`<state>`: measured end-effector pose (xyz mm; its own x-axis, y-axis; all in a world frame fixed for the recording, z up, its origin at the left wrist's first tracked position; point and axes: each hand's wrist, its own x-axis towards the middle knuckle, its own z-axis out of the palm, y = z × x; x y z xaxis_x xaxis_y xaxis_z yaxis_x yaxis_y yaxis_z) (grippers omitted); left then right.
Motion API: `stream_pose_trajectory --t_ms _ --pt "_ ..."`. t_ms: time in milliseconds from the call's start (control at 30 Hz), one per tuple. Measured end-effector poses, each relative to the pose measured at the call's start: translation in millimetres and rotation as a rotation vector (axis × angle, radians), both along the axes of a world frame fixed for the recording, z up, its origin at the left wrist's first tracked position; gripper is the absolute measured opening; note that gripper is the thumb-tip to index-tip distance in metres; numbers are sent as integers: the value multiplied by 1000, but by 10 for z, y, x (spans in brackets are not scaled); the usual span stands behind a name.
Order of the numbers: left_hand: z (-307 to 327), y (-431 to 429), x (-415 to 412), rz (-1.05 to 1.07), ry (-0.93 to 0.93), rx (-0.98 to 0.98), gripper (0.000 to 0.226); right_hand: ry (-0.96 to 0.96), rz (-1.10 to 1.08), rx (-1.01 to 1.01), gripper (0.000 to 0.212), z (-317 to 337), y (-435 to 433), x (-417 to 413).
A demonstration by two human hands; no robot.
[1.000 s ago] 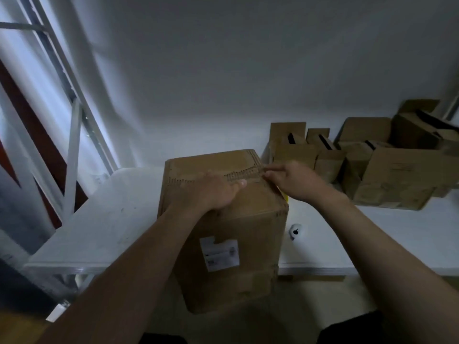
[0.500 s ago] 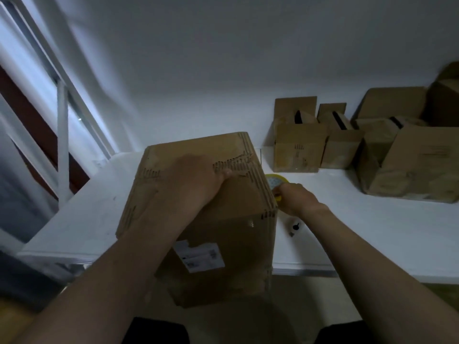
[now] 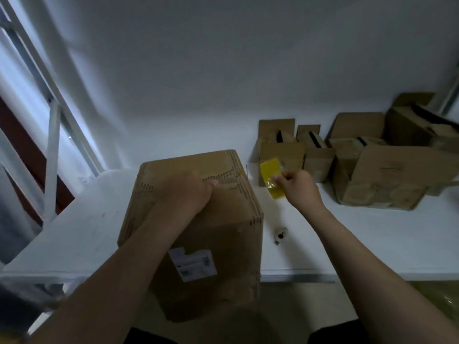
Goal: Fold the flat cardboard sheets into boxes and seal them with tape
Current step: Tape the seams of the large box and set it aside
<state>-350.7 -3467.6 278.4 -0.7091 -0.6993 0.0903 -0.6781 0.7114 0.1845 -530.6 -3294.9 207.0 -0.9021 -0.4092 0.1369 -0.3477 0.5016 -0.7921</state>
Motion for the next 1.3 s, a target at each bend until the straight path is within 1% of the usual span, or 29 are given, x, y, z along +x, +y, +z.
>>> stream_pose_trajectory --t_ms 67,133,200,300,333,400,467,500,533,567,633,667,700,733,800,867,900,933,967,1067,1133,1233,1300 --pt "-18 -38 16 -11 4 30 67 11 -5 -186 21 332 109 228" --pt "0 -65 54 -37 30 69 62 -6 30 -306 22 618 172 470" --pt "36 -50 112 -95 81 166 54 -24 78 -356 23 839 176 673" --pt "187 72 283 -236 167 388 44 -96 140 -401 28 1090 60 933" --pt "243 111 356 -281 194 445 46 -133 163 -413 29 1142 -5 1016" --pt "291 108 473 -317 285 546 57 -208 213 -426 30 1184 -170 1174" --pt "292 30 539 -301 371 632 69 -280 257 -420 24 1167 -325 1285" --pt "287 -20 560 -295 375 654 73 -302 271 -406 21 1144 -392 1309" --pt "278 -58 575 -291 349 670 77 -305 273 -388 24 1123 -447 1323" --pt "258 -88 575 -286 313 691 78 -276 256 -364 35 1101 -483 1322" --pt "201 -127 565 -275 272 707 77 -111 203 -305 63 1065 -498 1272" --pt "178 -137 560 -269 276 707 75 -22 218 -285 71 1064 -491 1237" --pt "157 -148 548 -268 288 709 73 41 266 -270 75 1063 -484 1199" --pt "145 -148 540 -266 296 711 71 80 325 -238 74 1069 -477 1171" --pt "139 -145 525 -269 296 704 69 169 373 -84 62 1091 -493 1096" --pt "142 -156 518 -264 271 682 66 347 319 120 50 1100 -525 1011" --pt "141 -169 509 -265 260 675 65 456 271 198 46 1099 -528 976" --pt "140 -182 500 -266 252 668 64 526 246 236 43 1112 -519 957" --pt "143 -193 497 -268 249 663 63 538 258 236 44 1130 -504 928" --pt "140 -221 512 -269 260 663 59 446 382 208 51 1114 -463 810" --pt "115 -239 511 -288 278 689 56 513 403 223 61 1023 -457 769" --pt "97 -236 493 -280 369 738 45 660 300 237 65 904 -468 746" --pt "125 -210 487 -251 447 756 35 720 213 239 63 862 -478 741"
